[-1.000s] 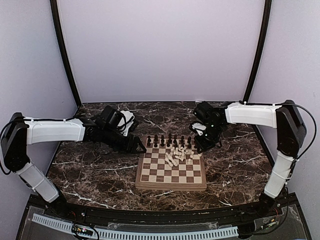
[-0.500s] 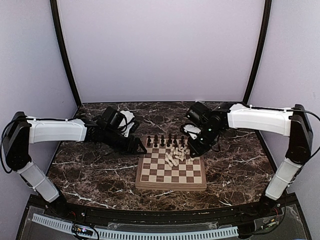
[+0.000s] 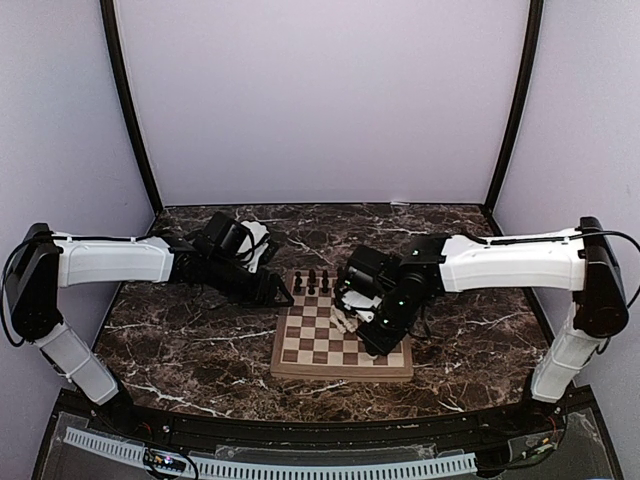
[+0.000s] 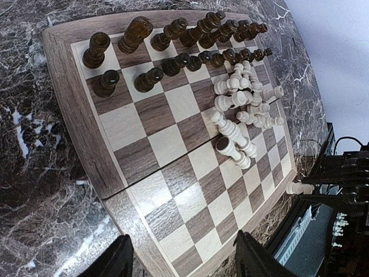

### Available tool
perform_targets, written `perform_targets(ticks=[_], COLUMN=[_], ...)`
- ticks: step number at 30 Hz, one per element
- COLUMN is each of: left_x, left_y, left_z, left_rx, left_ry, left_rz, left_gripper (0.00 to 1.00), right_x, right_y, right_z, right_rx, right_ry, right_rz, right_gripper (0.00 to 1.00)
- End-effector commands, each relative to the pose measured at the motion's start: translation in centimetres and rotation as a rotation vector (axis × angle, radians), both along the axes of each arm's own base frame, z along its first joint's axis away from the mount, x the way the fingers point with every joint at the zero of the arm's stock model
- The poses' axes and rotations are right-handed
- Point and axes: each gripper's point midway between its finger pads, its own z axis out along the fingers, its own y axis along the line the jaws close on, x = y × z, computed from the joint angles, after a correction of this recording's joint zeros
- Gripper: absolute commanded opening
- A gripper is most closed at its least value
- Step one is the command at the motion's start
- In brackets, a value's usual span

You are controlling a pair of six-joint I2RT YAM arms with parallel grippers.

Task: Set up the chess pieces on the board
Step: Place the knight at g1.

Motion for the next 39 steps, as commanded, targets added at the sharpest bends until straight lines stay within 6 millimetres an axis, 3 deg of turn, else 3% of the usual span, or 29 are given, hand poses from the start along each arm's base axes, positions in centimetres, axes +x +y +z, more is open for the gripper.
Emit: perform_targets(ticks=[1,22,39], left_x=[0.3,0.2,0.2], left_y=[-0.3,-0.4,-0.6], left_z=[0.9,0.8,0.4], left_rx=[-0.010,-0.015,-0.016], left_ry=[-0.023,-0.022,-0.010], left_rz=[0.000,-0.006,-0.015], left_gripper=[0.63,0.63,0.63], right_x=[0.4,0.0,0.2], right_y=[-1.1,-2.1,-1.7], right_z=[-0.6,-2.7,-3.0], right_rx=[-0.071,-0.135,-0.116], right_ry=[-0.028,-0.003,-0.017], right_rz=[-0.036,-0.063,-0.057], right_gripper=[0.06,0.07,0.09])
